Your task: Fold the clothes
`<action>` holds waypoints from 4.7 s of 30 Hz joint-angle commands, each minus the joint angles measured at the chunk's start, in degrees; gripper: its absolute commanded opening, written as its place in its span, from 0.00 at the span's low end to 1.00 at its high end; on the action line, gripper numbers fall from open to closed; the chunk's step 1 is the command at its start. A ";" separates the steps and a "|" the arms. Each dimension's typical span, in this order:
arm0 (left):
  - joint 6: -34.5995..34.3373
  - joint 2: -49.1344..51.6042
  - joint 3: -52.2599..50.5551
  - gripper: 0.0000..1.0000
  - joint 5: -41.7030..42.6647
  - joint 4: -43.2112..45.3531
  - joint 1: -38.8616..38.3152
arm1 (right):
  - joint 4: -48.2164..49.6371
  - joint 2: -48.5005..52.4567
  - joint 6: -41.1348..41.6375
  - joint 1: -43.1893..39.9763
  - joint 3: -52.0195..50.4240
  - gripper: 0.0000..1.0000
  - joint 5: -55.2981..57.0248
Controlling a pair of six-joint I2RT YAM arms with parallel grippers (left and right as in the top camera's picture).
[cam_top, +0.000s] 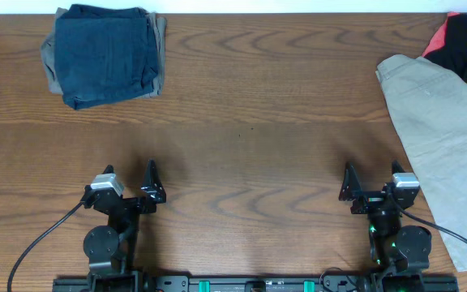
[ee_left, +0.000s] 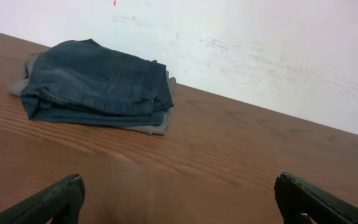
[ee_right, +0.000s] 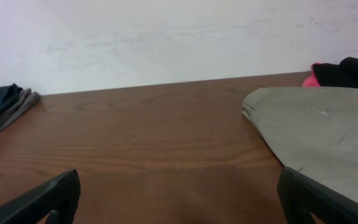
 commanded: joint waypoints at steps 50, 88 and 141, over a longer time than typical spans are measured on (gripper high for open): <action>0.35 0.00 -0.83 0.98 1.03 -2.12 0.28 | -0.28 -0.26 0.63 6.51 -0.07 0.99 -0.09; 0.35 0.00 -0.83 0.98 1.03 -2.12 0.28 | 1.05 -0.26 6.69 6.51 -0.07 0.99 -4.87; 0.35 0.00 -0.83 0.98 1.03 -2.12 0.28 | -53.00 115.69 -8.48 -3.39 106.79 0.99 21.81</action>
